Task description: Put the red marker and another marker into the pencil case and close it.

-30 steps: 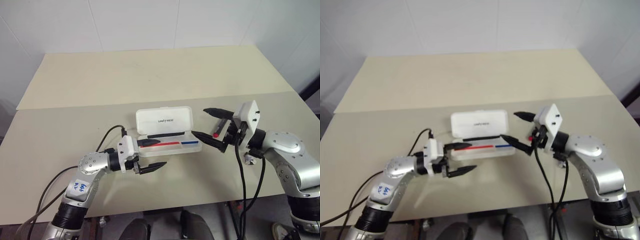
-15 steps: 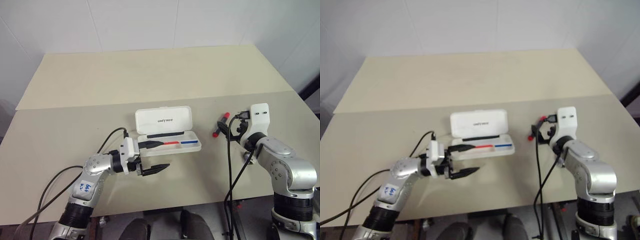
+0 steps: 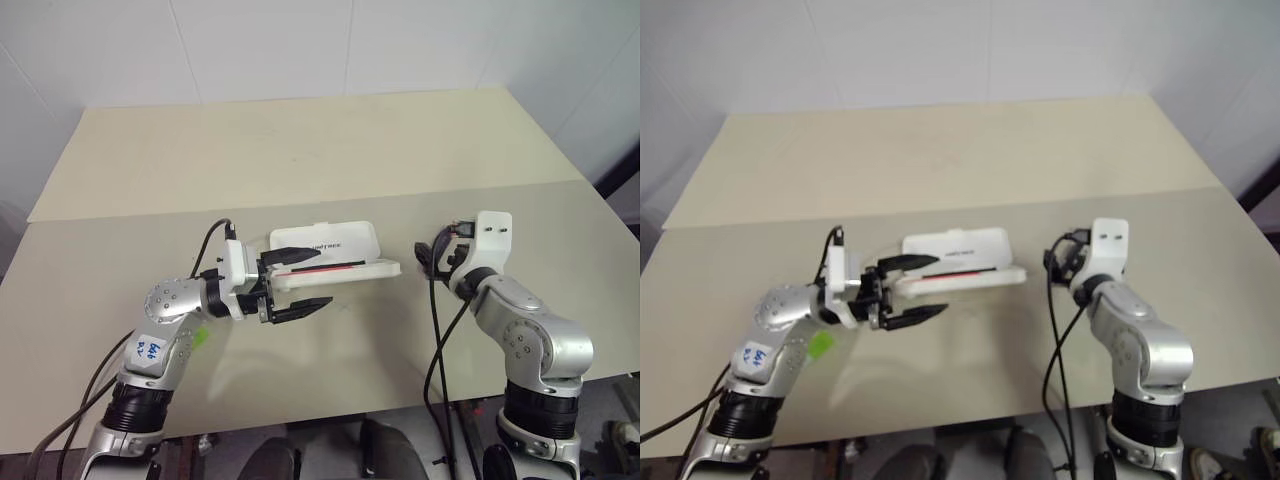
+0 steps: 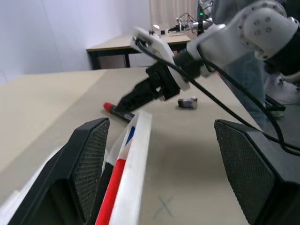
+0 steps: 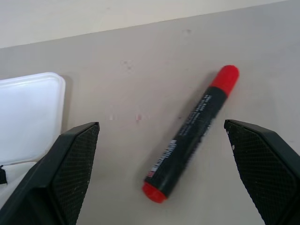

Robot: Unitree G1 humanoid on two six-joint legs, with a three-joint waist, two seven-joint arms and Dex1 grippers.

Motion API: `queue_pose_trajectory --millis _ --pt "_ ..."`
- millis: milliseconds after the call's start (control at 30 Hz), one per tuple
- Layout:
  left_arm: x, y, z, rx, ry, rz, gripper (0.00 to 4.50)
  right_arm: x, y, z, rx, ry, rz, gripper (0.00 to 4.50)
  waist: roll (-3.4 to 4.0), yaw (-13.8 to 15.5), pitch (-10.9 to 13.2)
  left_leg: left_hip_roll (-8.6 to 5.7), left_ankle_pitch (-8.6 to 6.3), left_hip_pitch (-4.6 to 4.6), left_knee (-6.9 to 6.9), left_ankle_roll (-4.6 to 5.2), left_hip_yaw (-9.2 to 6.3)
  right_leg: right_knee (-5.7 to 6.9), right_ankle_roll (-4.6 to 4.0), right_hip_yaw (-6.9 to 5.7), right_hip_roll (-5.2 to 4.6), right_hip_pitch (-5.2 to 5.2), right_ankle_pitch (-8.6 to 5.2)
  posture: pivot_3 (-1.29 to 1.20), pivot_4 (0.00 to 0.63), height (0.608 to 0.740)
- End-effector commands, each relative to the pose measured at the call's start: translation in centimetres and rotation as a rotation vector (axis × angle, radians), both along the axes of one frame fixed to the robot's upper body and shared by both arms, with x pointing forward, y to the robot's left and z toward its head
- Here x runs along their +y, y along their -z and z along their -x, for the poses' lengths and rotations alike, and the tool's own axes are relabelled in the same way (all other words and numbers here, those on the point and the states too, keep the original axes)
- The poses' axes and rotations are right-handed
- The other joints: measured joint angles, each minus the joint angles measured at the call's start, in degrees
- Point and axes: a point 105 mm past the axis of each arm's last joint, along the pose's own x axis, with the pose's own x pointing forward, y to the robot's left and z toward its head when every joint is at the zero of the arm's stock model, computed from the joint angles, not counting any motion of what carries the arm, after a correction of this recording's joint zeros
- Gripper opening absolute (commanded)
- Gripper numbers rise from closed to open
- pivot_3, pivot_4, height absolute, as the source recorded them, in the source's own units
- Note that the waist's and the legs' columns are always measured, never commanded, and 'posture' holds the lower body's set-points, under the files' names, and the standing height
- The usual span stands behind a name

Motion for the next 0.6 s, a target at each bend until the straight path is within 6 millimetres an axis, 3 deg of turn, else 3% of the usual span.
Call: queue_pose_trajectory --millis 33,333,600 --pt "0.5 -2.1 0.4 -0.068 -0.004 0.011 3.82 0.0 -1.3 0.0 -0.051 0.028 0.03 4.5 0.0 -0.1 0.0 0.0 0.0 -0.01 -0.01 0.0 0.0 0.02 0.0 -0.01 0.01 -0.04 0.0 0.0 0.15 0.74" --pt "1.3 -3.2 0.4 -0.087 -0.03 -0.016 3.82 -0.2 -0.9 -0.3 -0.041 0.072 0.061 4.5 0.0 -1.0 0.0 0.02 0.0 -0.01 -0.07 0.0 0.04 0.03 -0.02 -0.02 0.05 -0.1 0.01 0.0 0.15 0.74" --pt "1.6 -4.0 0.3 -0.11 -0.047 -0.033 3.82 2.9 0.1 -1.0 -0.019 0.031 0.032 4.5 0.0 -1.5 0.0 0.06 0.0 0.01 -0.07 -0.01 0.04 0.04 -0.09 0.03 0.23 -0.13 0.05 0.0 0.15 0.74"
